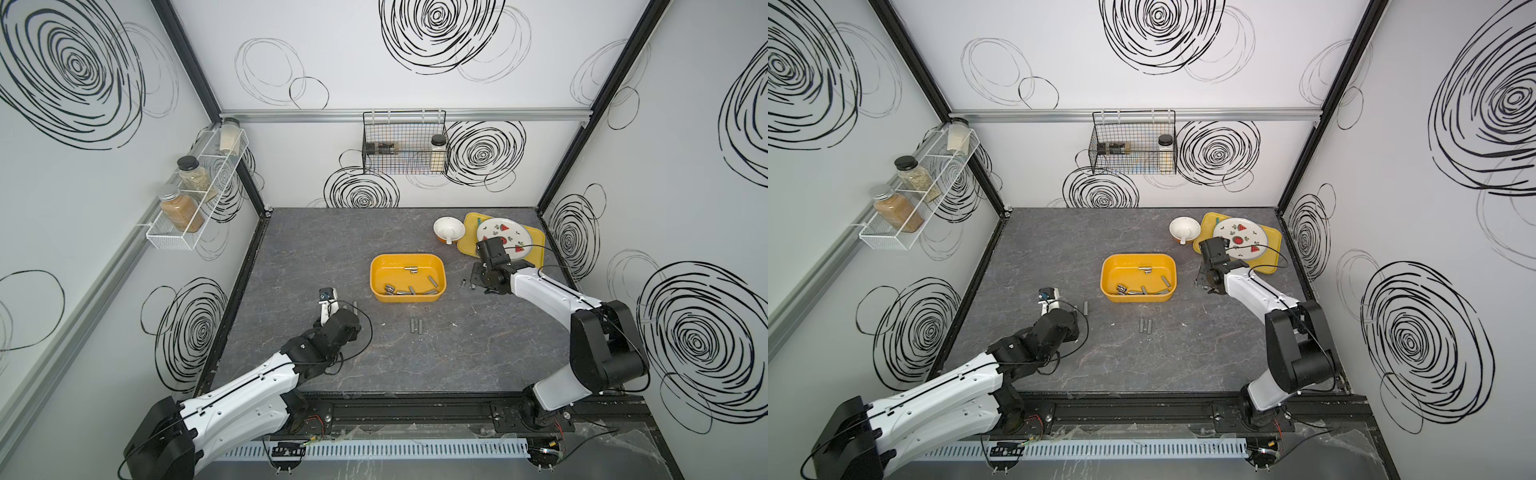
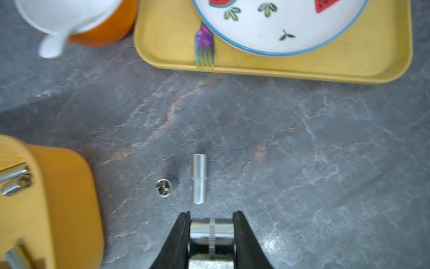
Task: Take out the socket from the storage box
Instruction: Place the socket head at the center of the board.
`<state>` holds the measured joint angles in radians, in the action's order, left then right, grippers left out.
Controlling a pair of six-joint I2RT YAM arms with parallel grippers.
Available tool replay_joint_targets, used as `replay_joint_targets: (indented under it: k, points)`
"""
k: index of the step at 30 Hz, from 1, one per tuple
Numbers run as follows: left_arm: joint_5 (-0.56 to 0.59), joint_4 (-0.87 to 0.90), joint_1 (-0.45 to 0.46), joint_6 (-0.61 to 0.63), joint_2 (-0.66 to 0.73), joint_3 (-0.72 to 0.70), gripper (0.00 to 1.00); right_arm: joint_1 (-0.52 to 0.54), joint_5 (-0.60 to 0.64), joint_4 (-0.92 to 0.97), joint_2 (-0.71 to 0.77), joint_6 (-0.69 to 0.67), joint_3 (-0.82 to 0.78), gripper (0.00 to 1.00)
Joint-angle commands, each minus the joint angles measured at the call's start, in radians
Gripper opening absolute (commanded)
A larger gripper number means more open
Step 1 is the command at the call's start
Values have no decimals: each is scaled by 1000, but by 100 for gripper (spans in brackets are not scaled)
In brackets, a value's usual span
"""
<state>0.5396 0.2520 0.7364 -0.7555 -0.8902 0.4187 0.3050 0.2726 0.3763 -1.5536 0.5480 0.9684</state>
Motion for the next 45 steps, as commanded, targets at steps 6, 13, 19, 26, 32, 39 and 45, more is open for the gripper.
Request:
replay_joint_targets:
  k: [6,13,19,26,32,39,45]
  points:
    - [-2,-21,-6,7,4,-6,53,-62,-6,-92,-76,32,-44,22]
    - [0,-23,-6,7,2,-7,53,-67,-21,-122,-137,30,-34,24]
    - [0,-23,-6,7,-4,-6,53,-66,-18,-125,-181,33,-19,28]
    - [-3,-23,-6,8,-7,-3,53,-66,-21,-128,-199,34,-17,34]
    - [-4,-23,-6,8,-7,-3,53,-66,-28,-126,-200,32,-17,45]
    - [-3,-23,-6,8,-12,-3,53,-67,-32,-125,-191,31,-19,49]
    - [-3,-25,-6,8,-18,0,53,-66,-31,-119,-175,29,-16,49]
